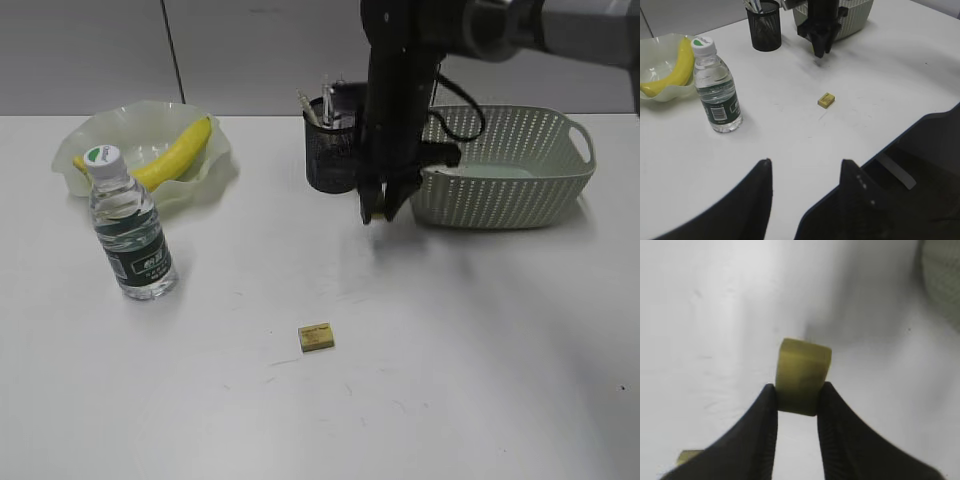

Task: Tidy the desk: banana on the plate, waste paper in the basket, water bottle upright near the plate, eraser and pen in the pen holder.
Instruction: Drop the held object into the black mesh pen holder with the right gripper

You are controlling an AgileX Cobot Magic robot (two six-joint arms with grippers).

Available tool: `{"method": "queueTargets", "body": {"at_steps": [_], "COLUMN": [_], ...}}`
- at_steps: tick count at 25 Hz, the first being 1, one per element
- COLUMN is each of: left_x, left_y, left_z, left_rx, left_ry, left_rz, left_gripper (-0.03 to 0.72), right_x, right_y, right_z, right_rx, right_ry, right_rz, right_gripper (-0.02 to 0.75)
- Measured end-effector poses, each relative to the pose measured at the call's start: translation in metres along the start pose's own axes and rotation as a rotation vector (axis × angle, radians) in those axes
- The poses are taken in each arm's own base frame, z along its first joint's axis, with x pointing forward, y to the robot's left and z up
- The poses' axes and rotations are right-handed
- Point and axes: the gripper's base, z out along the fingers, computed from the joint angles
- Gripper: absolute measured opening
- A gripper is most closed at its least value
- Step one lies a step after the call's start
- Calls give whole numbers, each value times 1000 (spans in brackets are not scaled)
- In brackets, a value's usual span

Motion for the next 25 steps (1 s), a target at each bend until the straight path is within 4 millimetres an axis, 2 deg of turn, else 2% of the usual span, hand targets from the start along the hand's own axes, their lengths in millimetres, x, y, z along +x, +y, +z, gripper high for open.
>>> {"method": "queueTargets", "body": {"at_steps": [5,7,11,14,17,21,25], "left_x": [0,0,0,0,0,0,0], "left_y": [0,0,0,0,0,0,1], "left_z": [0,0,0,0,0,0,0], "left_rx": [0,0,-1,-2,-3,-3,-6], "left_ry": [0,0,0,0,0,0,1], "left_rz": [-1,-1,0,1,1,1,3], "left_gripper": [331,331,331,331,331,331,331], "right_x": [-9,-13,-26,-35,-45,-59,-67], "right_y": [7,8,13,17,19,21,21], "right_z": [-76,-99,-124,-126,-115,-91,-63], "right_rx": [-34,-46,-100,-125,-121,-93,-71], "right_ry": [-212,-293,-478,-576,-636,-695,-682], "right_rz": [-45,-60,-84,-117,-138,-168,-182], "right_gripper": [204,204,204,204,204,204,204]}}
